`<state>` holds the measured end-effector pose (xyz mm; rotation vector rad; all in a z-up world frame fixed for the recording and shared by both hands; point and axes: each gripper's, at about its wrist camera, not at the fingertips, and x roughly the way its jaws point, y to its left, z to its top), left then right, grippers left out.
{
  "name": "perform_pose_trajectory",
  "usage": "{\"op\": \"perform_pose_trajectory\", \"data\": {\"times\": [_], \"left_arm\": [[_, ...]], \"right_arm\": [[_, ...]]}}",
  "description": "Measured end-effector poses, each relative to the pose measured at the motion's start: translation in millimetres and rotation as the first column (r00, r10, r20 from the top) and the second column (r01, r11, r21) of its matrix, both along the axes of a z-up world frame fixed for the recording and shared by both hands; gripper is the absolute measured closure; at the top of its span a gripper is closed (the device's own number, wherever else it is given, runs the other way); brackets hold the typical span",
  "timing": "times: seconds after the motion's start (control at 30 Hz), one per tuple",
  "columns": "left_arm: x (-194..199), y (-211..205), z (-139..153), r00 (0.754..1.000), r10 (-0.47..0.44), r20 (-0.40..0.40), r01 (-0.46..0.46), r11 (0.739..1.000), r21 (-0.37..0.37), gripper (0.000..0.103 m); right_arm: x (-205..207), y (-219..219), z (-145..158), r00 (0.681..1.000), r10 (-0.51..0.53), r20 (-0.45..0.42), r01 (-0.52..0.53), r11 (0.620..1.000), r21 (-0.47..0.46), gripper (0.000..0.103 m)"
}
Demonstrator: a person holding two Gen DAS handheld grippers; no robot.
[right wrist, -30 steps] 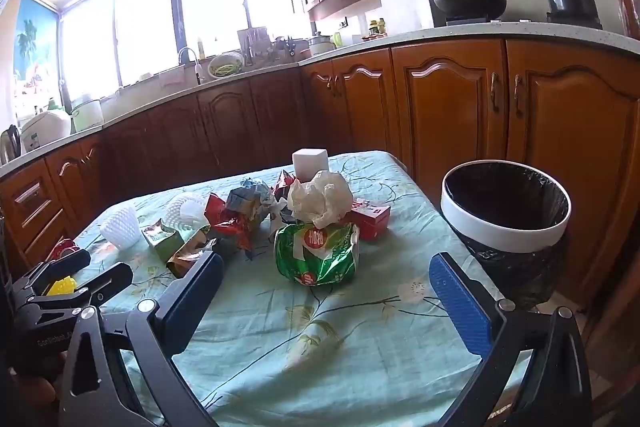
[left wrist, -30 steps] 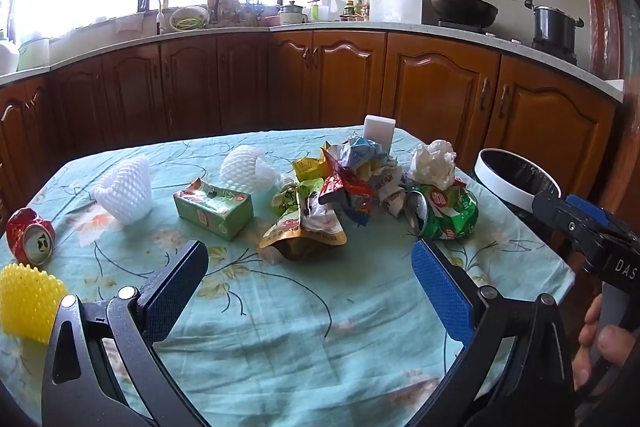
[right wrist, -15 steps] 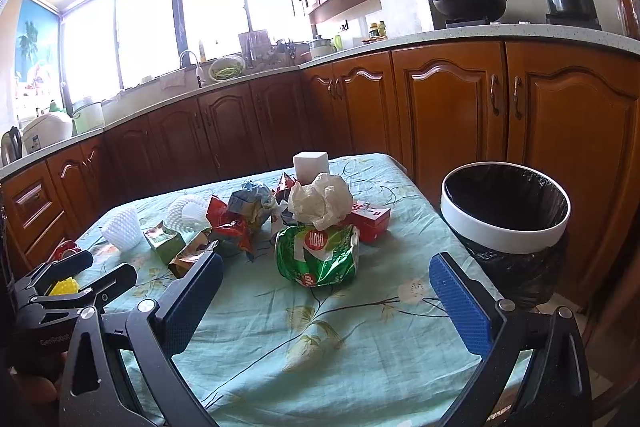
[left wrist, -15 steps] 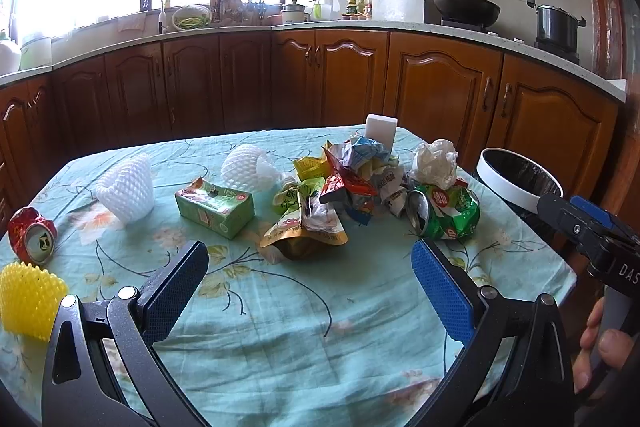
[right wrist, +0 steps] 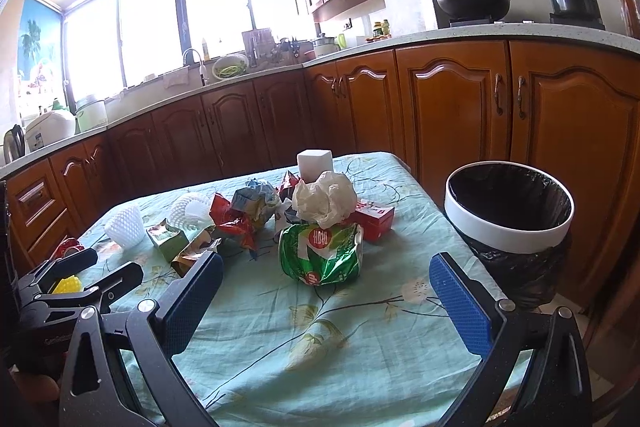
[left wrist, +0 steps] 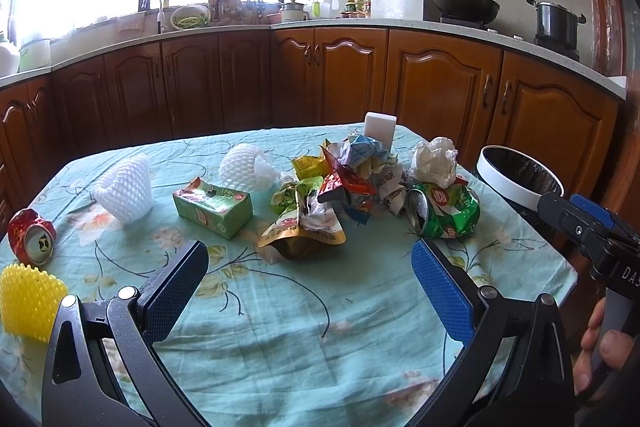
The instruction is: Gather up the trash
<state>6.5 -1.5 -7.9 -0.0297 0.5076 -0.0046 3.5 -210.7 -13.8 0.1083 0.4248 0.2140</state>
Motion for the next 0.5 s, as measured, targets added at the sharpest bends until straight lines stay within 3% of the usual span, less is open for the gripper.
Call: {"op": "perform_pose_trajectory", "data": {"times": [0.5], "left_arm": [[2.5, -0.1, -0.4, 1.0, 0.005, 0.003, -0.005, 1.0, 0.005, 0.0]], "right_arm": [[0.6, -1.9, 0.3, 1.0, 0.002, 0.005, -0.002, 1.0, 0.01, 0.0]]}}
